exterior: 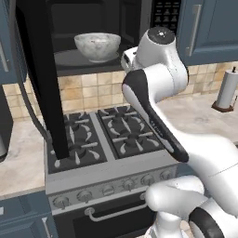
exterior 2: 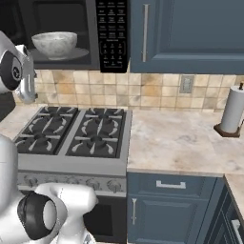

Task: Pick the sweet potato from the sink and place it in the bowl. Then pick the bowl and place it in the microwave. Then close the microwave door and press the start button.

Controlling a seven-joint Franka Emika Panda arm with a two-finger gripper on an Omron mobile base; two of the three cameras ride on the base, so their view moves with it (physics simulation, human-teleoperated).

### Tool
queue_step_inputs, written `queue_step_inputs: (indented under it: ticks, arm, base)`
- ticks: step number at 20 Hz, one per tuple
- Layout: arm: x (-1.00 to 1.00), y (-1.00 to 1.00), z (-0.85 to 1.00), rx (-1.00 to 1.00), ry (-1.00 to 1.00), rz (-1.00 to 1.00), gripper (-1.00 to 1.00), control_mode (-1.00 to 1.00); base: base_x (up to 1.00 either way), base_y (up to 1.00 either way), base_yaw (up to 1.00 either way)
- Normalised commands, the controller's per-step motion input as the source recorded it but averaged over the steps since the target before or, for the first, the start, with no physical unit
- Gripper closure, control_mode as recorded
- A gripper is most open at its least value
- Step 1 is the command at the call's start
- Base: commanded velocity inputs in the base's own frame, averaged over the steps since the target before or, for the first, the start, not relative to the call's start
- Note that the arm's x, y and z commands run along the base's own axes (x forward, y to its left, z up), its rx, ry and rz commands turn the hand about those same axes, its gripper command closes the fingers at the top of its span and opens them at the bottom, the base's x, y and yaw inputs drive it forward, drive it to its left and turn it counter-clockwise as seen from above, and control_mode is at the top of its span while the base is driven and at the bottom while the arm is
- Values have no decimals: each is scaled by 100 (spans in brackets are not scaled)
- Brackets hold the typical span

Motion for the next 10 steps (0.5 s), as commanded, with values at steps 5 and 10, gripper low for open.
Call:
queue_step_inputs:
  ticks: [5, 10]
  arm:
    - [-100, -1, -65, 0, -24, 9, -100, -100]
    - [-100, 16, -27, 0, -24, 4, -100, -100]
  base:
    - [0, 0, 0]
    - [0, 0, 0]
